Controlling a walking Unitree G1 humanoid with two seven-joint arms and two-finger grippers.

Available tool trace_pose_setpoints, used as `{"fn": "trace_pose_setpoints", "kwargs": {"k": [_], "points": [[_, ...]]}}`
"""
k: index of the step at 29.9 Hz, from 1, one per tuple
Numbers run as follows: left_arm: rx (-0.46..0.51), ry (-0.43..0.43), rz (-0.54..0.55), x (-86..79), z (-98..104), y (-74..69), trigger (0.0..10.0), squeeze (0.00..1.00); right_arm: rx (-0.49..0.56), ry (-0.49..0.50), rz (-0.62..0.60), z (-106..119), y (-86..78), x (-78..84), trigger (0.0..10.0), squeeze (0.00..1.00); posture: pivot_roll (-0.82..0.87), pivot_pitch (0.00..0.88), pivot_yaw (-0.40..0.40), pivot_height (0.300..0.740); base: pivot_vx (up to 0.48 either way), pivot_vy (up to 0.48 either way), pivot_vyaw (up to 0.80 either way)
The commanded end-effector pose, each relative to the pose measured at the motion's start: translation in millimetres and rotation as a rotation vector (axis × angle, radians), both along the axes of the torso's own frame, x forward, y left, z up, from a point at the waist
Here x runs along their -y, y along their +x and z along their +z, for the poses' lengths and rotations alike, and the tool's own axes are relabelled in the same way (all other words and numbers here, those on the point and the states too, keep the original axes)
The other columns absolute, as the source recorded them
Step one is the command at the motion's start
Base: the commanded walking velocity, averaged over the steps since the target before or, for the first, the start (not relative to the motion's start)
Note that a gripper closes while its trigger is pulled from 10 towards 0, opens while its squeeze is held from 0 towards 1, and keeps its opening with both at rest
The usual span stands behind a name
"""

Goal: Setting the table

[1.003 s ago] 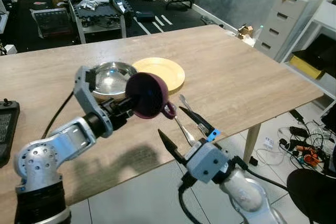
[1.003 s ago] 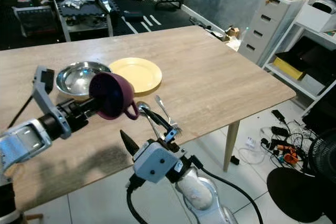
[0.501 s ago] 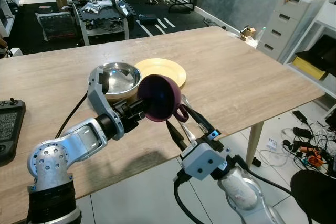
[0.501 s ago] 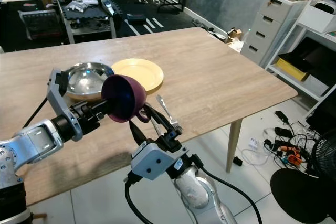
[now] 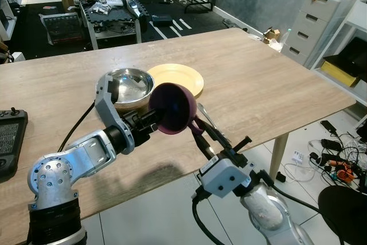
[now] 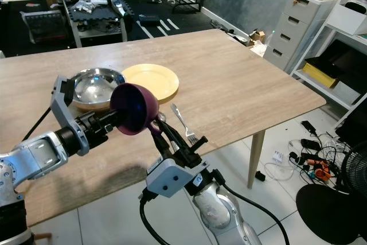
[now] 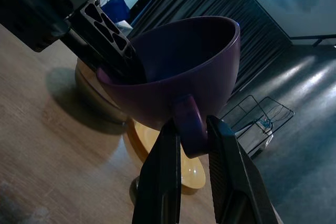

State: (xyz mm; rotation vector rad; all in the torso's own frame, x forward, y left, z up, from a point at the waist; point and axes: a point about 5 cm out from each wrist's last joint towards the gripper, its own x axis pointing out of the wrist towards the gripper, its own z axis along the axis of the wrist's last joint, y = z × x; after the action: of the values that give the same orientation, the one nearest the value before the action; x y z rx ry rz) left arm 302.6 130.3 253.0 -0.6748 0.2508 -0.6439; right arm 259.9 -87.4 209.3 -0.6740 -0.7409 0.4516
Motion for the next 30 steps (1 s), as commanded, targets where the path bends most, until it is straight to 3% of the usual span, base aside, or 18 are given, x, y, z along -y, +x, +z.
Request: {"fn": "trace_pose_setpoints", "kwargs": {"k": [1, 5, 6, 13, 14, 15, 21, 23, 27, 29, 30], "points": [[-0.03, 0.04, 0.005, 2.6, -7, -0.8, 10.0, 0.0, 0.017, 0.004, 0.043, 0, -5.7, -4.8, 0.0, 0.0, 0.09, 0.133, 0.07, 0.74, 0.0, 0.0, 0.0], [-0.018, 0.057, 0.042, 3.2, -5, 2.7, 10.0, 0.0, 0.011, -0.013, 0.061, -4, -8.7, -7.3, 0.0, 0.0, 0.09, 0.137, 0.068, 0.74, 0.0, 0.0, 0.0], [-0.022, 0.049, 0.076, 1.8, -4, 5.9, 10.0, 1.0, 0.007, -0.021, 0.068, -6, -10.1, -8.2, 0.0, 0.0, 0.09, 0.142, 0.068, 0.74, 0.0, 0.0, 0.0], [0.019, 0.018, 0.11, -2.1, 5, 8.2, 10.0, 1.0, -0.007, -0.039, 0.075, -12, -11.8, -9.4, 0.0, 0.0, 0.09, 0.145, 0.067, 0.74, 0.0, 0.0, 0.0], [0.048, -0.016, 0.103, -2.9, 11, 7.0, 10.0, 0.99, -0.012, -0.044, 0.075, -14, -11.7, -9.3, 0.0, 0.0, 0.09, 0.145, 0.066, 0.74, 0.0, 0.0, 0.0], [0.075, -0.043, 0.1, -4.7, 17, 5.9, 10.0, 0.0, -0.016, -0.049, 0.075, -16, -11.7, -9.1, 0.0, 0.0, 0.09, 0.146, 0.064, 0.74, 0.0, 0.0, 0.0], [0.173, -0.127, 0.042, -10.1, 31, -4.1, 10.0, 0.0, -0.036, -0.06, 0.067, -20, -10.3, -8.1, 0.0, 0.0, 0.09, 0.147, 0.063, 0.74, 0.0, 0.0, 0.0], [0.24, -0.172, -0.025, -12.7, 39, -14.5, 10.0, 0.0, -0.049, -0.063, 0.051, -23, -8.3, -6.2, 0.0, 0.0, 0.09, 0.148, 0.063, 0.74, 0.0, 0.0, 0.0], [0.293, -0.18, -0.069, -16.6, 42, -25.8, 10.0, 0.0, -0.133, -0.018, -0.017, -31, 0.2, 2.1, 0.0, 0.0, 0.09, 0.149, 0.06, 0.74, 0.0, 0.0, 0.0], [0.315, -0.157, -0.091, -19.2, 39, -35.2, 10.0, 0.0, -0.285, 0.141, -0.122, -41, 13.3, 17.4, 0.0, 0.0, 0.09, 0.149, 0.058, 0.74, 0.0, 0.0, 0.0], [0.315, -0.135, -0.093, -19.6, 36, -38.1, 10.0, 0.0, -0.361, 0.256, -0.159, -44, 19.3, 25.0, 0.8, 0.0, 0.1, 0.15, 0.053, 0.74, 0.0, 0.0, 0.0]]}}
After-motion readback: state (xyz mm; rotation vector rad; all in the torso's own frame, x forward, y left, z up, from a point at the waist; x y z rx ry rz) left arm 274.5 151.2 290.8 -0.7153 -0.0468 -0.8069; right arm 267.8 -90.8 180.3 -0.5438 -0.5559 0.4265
